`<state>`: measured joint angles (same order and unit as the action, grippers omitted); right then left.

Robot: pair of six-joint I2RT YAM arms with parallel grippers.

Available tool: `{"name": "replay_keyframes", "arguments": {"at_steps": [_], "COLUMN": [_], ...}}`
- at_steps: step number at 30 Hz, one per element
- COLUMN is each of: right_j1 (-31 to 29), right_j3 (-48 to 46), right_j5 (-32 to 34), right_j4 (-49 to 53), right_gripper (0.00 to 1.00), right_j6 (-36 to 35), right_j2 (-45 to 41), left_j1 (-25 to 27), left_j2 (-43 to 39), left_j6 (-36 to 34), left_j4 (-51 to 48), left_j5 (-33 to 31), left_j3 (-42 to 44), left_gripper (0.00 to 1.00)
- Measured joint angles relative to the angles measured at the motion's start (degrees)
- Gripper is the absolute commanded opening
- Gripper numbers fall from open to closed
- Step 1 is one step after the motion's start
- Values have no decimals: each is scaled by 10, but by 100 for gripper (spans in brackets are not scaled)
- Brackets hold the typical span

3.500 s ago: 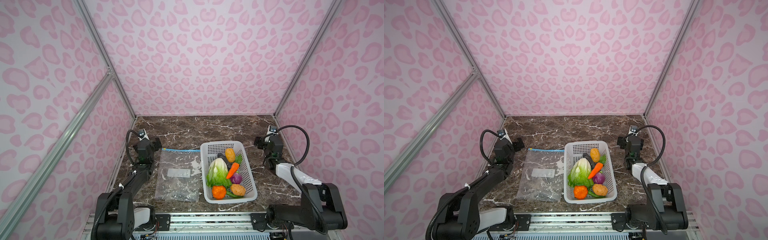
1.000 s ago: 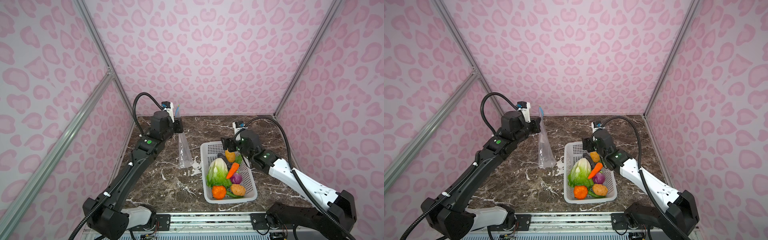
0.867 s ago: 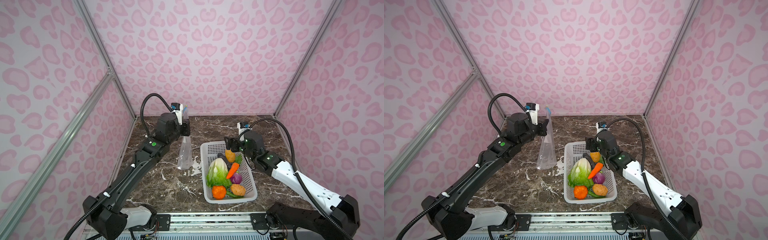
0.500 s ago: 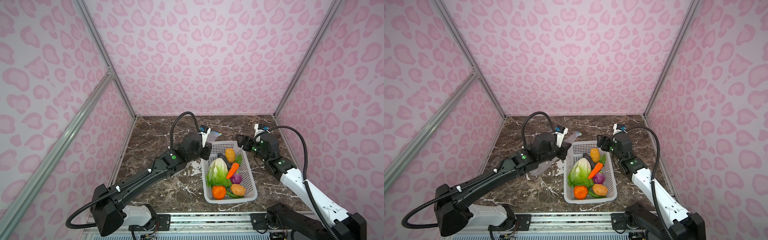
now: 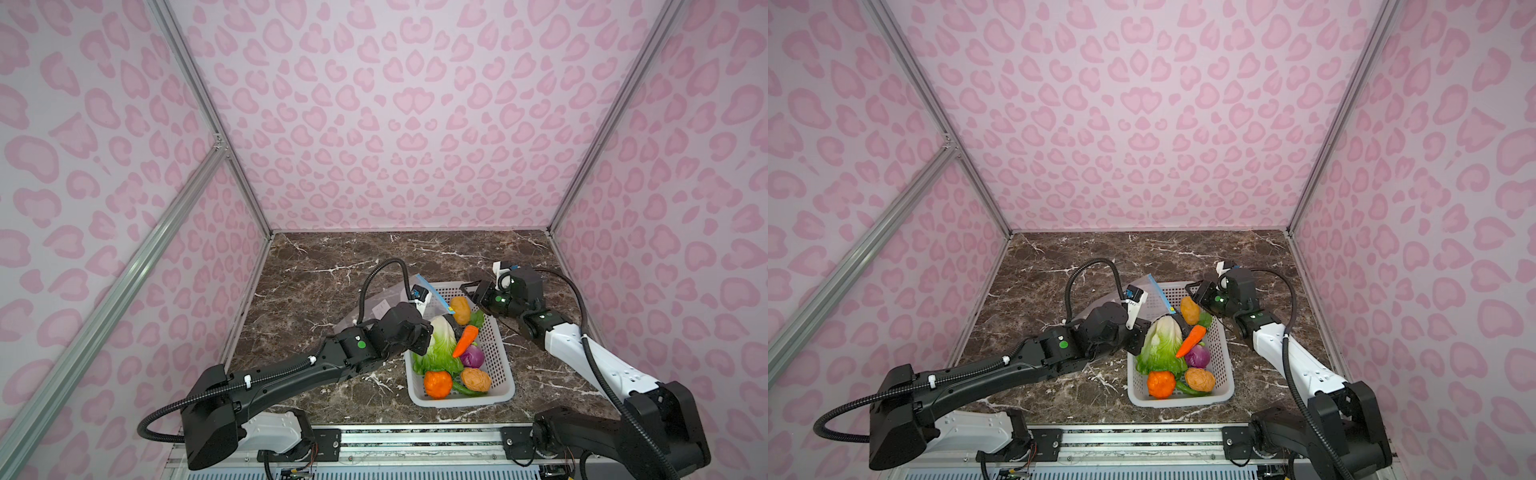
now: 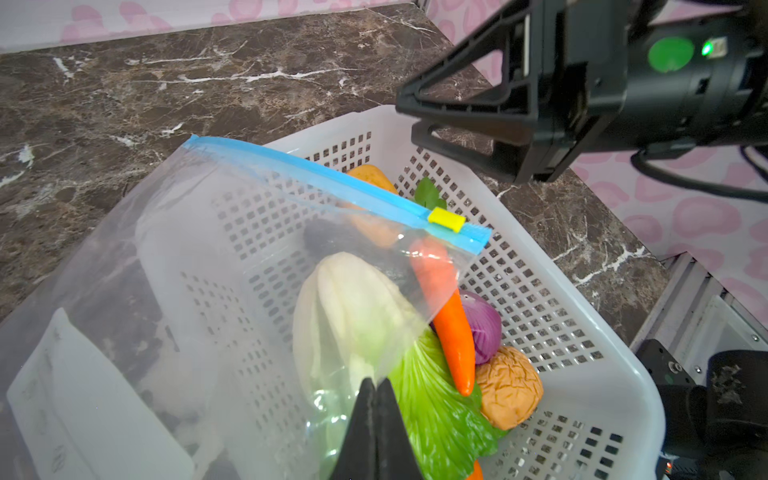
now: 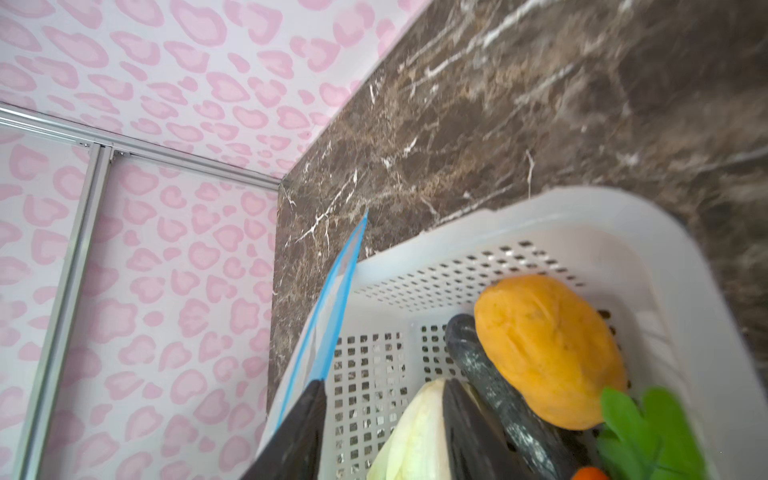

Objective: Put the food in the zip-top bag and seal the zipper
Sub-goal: 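Carry the bag over the basket while the right gripper grasps its other zipper edge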

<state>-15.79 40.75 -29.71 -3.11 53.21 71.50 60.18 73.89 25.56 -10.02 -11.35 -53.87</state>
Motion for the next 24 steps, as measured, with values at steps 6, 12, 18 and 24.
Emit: {"name": "replay_keyframes", "arguments": {"at_steps": [6, 12, 18, 24], "right_j1": [-28, -60, -82, -86], "right_j3": [-24, -27, -37, -37], "right_j5": [-42, -60, -72, -88], "right_j4": [-46, -90, -145, -216], "right_gripper": [46, 47, 47, 50], "right_j6": [35, 58, 85, 120], "right_j2": [18, 38, 71, 93], "left_j1": [4, 7, 8, 9], "left_j2": [-18, -18, -15, -7], "left_j6": [14, 19, 22, 22], "left_j4": [14, 24, 33, 38], "left_j5": [-14, -17, -17, -15], "left_j3": [19, 26, 26, 26], "left_gripper": [3, 3, 3, 3]}}
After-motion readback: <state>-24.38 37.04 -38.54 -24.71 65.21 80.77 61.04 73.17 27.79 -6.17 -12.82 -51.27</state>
